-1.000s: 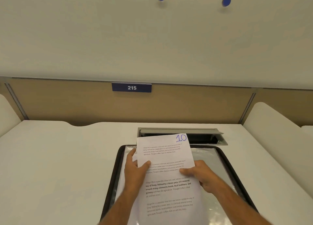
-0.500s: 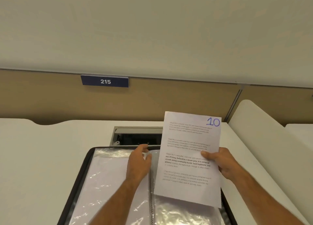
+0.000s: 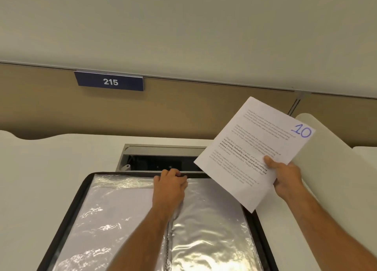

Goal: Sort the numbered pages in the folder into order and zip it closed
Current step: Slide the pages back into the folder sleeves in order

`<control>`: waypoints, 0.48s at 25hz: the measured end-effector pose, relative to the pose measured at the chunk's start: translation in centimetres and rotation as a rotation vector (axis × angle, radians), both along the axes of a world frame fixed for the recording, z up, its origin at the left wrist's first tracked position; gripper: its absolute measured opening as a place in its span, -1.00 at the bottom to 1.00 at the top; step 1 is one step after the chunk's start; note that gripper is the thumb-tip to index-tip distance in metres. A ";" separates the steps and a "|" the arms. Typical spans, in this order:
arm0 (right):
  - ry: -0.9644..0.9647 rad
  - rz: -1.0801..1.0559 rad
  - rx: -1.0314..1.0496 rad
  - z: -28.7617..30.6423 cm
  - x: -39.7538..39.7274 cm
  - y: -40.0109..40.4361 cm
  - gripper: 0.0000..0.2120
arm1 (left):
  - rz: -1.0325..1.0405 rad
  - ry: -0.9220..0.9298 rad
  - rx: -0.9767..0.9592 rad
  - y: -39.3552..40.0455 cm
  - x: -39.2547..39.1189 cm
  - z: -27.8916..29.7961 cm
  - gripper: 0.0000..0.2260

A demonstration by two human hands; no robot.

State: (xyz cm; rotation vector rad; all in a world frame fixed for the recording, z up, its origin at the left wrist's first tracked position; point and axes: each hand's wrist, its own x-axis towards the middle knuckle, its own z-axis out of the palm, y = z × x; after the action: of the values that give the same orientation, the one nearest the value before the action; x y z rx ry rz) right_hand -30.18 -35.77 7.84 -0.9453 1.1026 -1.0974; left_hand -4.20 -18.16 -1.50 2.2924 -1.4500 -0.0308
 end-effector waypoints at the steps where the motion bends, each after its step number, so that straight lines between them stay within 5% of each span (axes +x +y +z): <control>1: -0.011 -0.013 0.002 -0.1 0.3 0.0 -0.61 | -0.002 0.004 -0.050 0.1 0.0 -0.4 -0.77; 4: -0.081 -0.017 -0.013 -0.3 1.4 0.3 -0.56 | 0.001 -0.029 -0.181 0.5 0.0 -1.2 -0.92; 6: -0.136 0.006 -0.047 -0.2 2.3 0.7 -0.46 | -0.021 -0.054 -0.259 0.5 0.0 -1.5 -0.89; 12: -0.237 0.010 -0.063 0.1 5.9 0.9 -0.57 | -0.044 0.012 -0.324 0.7 -0.2 -1.9 -0.84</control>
State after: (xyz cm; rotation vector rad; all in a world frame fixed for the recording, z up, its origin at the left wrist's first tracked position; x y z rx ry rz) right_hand -24.24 -34.83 7.96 -0.8445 0.8732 -1.2087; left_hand -4.35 -17.49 -3.38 1.9956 -1.3856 0.1650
